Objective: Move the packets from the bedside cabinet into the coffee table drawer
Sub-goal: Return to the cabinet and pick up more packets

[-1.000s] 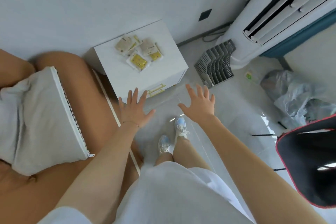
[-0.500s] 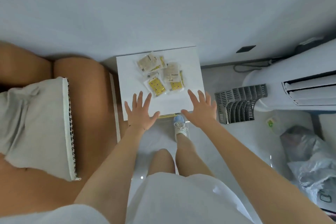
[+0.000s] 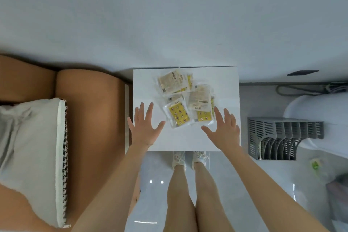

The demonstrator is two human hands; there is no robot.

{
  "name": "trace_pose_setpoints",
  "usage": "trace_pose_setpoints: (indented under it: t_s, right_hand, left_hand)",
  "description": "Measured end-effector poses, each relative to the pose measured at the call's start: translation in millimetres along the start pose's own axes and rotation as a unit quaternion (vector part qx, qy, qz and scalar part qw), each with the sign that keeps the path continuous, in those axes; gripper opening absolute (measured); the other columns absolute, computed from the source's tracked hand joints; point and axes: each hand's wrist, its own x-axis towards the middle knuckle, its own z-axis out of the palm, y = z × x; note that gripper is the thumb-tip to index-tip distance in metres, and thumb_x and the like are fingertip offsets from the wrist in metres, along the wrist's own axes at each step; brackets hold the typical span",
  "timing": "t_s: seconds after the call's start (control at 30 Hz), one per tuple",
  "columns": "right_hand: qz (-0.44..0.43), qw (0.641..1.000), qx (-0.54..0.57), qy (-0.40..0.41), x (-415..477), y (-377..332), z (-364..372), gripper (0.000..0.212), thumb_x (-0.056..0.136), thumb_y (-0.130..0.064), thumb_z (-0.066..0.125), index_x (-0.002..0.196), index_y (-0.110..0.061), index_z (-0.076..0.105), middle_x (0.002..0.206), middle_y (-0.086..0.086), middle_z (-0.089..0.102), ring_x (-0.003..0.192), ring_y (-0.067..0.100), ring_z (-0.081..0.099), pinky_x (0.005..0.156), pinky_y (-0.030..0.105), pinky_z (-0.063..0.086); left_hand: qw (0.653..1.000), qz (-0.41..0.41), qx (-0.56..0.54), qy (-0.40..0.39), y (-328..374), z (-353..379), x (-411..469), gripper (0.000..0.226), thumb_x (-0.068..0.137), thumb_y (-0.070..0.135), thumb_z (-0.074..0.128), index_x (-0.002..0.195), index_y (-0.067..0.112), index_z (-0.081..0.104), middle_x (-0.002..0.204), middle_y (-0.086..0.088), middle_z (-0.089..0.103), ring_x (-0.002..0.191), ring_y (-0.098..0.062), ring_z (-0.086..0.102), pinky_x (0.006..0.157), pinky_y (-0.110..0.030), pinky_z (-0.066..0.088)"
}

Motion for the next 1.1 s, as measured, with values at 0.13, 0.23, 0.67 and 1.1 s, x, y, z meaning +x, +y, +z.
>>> trace_pose_setpoints:
  t_s: [0.13, 0.23, 0.67, 1.1]
  right_hand:
    - [0.030, 0.996, 0.073, 0.048, 41.0, -4.5, 20.8, 0.086, 0.089, -0.064, 0.046, 0.154, -0.029, 0.002, 0.162, 0.006, 0.003, 0.149, 0.029, 0.005, 0.117, 0.048, 0.021]
    - [0.062, 0.986, 0.132, 0.086, 74.3, -10.3, 28.0, 0.089, 0.086, -0.064, 0.051, 0.154, -0.026, 0.008, 0.159, 0.007, 0.011, 0.146, 0.029, 0.012, 0.114, 0.048, 0.022]
    - [0.077, 0.952, 0.236, 0.177, 107.1, -19.4, 51.8, 0.054, 0.079, -0.031, 0.075, 0.129, -0.022, 0.055, 0.139, 0.004, 0.032, 0.123, 0.028, 0.034, 0.105, 0.041, 0.026]
    - [0.168, 0.803, 0.544, 0.174, 93.6, 7.7, 26.9, 0.016, 0.093, 0.000, 0.049, 0.101, -0.013, 0.051, 0.097, 0.000, 0.058, 0.076, 0.013, 0.060, 0.071, 0.026, 0.052]
  left_hand:
    - [1.000, 0.024, -0.004, 0.007, -7.9, 23.9, 38.3, 0.078, 0.087, 0.065, 0.037, 0.150, 0.036, 0.001, 0.159, 0.002, -0.010, 0.147, -0.018, -0.012, 0.116, -0.051, -0.007]
    - [0.998, 0.039, -0.022, 0.041, 1.4, 35.6, 79.7, 0.079, 0.081, 0.068, 0.024, 0.150, 0.034, 0.006, 0.160, 0.001, -0.005, 0.147, -0.019, -0.009, 0.115, -0.050, -0.006]
    - [0.986, 0.027, -0.111, 0.124, 37.3, 32.9, 156.4, 0.071, 0.090, 0.035, 0.055, 0.149, 0.017, 0.021, 0.152, -0.011, 0.026, 0.140, -0.030, 0.021, 0.107, -0.053, 0.028]
    - [0.982, 0.048, -0.125, 0.137, 35.6, 31.5, 158.3, 0.059, 0.065, 0.028, 0.074, 0.112, 0.004, 0.049, 0.117, -0.013, 0.048, 0.110, -0.031, 0.043, 0.088, -0.034, 0.038]
